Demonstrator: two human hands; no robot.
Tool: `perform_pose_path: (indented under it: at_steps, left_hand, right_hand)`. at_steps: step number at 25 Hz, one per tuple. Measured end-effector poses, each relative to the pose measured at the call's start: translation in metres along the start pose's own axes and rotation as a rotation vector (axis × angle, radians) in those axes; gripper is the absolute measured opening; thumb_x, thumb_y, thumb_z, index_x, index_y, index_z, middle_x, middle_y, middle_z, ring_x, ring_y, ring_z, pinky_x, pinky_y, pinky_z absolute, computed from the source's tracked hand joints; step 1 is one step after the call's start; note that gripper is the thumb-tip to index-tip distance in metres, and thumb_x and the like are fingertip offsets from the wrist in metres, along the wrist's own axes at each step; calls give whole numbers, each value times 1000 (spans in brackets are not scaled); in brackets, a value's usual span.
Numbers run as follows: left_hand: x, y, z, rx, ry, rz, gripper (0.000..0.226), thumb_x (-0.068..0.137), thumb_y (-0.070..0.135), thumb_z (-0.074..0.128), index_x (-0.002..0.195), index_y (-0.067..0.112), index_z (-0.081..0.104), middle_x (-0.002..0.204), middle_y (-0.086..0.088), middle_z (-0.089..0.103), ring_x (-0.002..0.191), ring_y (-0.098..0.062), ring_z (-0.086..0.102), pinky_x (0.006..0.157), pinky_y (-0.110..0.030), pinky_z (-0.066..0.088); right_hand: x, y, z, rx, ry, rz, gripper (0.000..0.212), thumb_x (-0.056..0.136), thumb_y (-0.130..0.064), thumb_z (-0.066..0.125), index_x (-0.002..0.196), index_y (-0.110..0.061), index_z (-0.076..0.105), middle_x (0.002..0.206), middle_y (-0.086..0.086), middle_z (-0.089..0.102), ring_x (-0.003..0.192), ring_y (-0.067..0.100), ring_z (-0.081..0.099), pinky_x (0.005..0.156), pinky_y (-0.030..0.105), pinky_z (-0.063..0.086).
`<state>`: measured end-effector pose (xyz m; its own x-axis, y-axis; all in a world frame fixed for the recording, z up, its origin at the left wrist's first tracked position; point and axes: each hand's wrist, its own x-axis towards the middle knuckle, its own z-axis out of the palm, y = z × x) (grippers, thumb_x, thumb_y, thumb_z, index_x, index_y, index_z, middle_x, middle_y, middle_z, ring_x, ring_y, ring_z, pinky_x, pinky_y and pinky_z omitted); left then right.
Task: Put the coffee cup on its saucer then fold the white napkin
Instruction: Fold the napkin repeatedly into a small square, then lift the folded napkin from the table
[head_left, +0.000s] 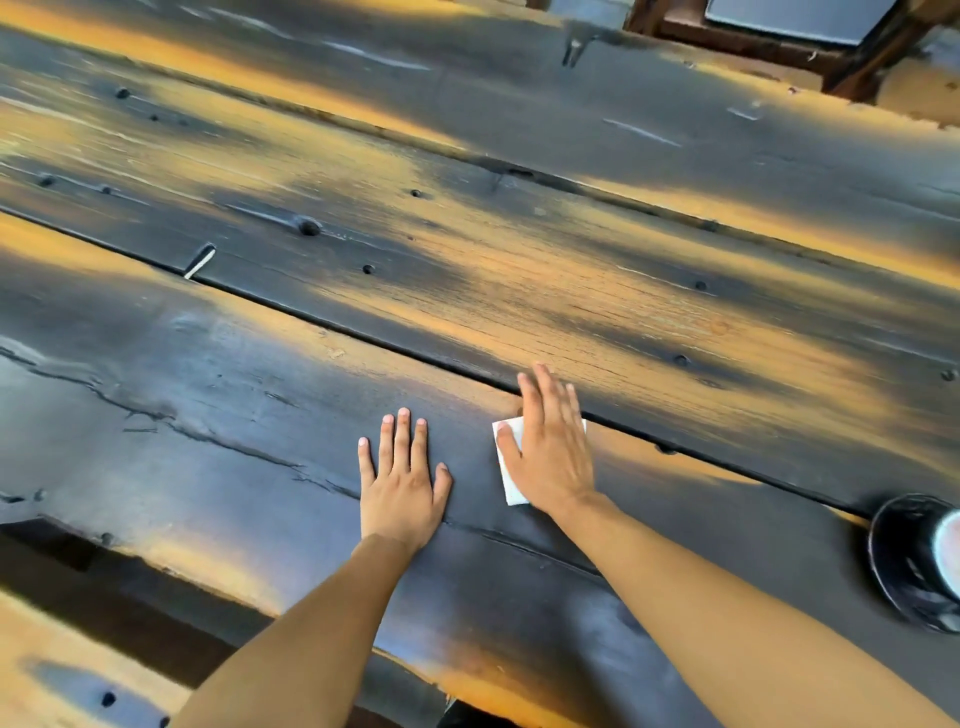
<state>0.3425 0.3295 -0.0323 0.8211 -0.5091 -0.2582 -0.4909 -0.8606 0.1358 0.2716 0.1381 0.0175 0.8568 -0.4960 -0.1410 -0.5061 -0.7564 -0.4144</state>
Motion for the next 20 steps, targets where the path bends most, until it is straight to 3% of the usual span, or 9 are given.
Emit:
perform_pose_path:
  at_steps: [1, 3, 4, 6, 9, 12, 16, 18, 20]
  left_hand:
    - [0, 4, -5, -35, -7, -22, 69, 96, 44, 33, 155, 9, 32, 165, -13, 25, 154, -30, 19, 124, -54, 11]
    - [-2, 17, -18, -147, 33, -88, 60, 91, 38, 40, 141, 6, 51, 148, -17, 48, 138, -37, 44, 115, -52, 32]
    - [-4, 25, -24, -225, 75, -140, 51, 91, 34, 42, 131, 5, 58, 134, -16, 56, 124, -38, 53, 104, -49, 41]
    - [-4, 46, -40, -502, 45, -251, 35, 97, 24, 45, 120, 5, 61, 119, -11, 60, 109, -34, 58, 90, -39, 44]
    - [-3, 82, -58, -809, -97, -383, 31, 98, 21, 47, 124, 7, 57, 114, -5, 64, 103, -26, 62, 82, -28, 43]
    - [2, 102, -61, -921, -163, -531, 34, 96, 26, 52, 125, 8, 55, 109, -4, 68, 101, -26, 63, 82, -31, 47]
    - [8, 101, -41, -1004, -263, -680, 51, 89, 31, 58, 123, -7, 56, 112, -29, 66, 105, -43, 64, 88, -48, 54]
    - [9, 95, -37, -1075, -315, -700, 46, 83, 30, 64, 106, -10, 60, 93, -30, 65, 88, -45, 64, 74, -44, 55]
    - [12, 87, -38, -1224, -374, -767, 30, 75, 26, 70, 85, 0, 59, 77, -16, 62, 73, -37, 61, 69, -41, 55]
  right_hand:
    - [-4, 6, -9, 30, 81, 111, 63, 95, -37, 48, 151, -11, 34, 159, 12, 31, 147, 30, 29, 121, 45, 28]
    - [-15, 19, -20, 101, 139, 376, 59, 93, -32, 53, 146, -12, 40, 143, 11, 41, 132, 29, 41, 109, 43, 41]
    - [-20, 24, -21, 155, 106, 494, 58, 93, -32, 54, 146, -12, 40, 140, 11, 42, 129, 30, 42, 106, 43, 43]
    - [-24, 32, -18, 282, 9, 654, 53, 94, -33, 55, 143, -13, 44, 138, 13, 44, 126, 32, 47, 103, 45, 47]
    - [-27, 36, -13, 442, -42, 758, 43, 94, -32, 55, 133, -16, 52, 133, 10, 47, 110, 31, 60, 96, 42, 53]
    - [-27, 30, -9, 527, -70, 837, 41, 95, -32, 53, 131, -14, 55, 133, 10, 48, 108, 32, 62, 94, 38, 51]
    - [-32, 22, -5, 557, -110, 896, 38, 94, -37, 53, 124, -14, 58, 128, 9, 50, 103, 30, 63, 86, 33, 50]
    - [-41, 23, 1, 663, -120, 950, 35, 94, -39, 53, 114, -13, 63, 120, 11, 62, 98, 29, 64, 83, 35, 51]
    - [-50, 23, 3, 883, -111, 1052, 33, 94, -39, 55, 95, -8, 67, 106, 15, 73, 91, 29, 67, 84, 43, 57]
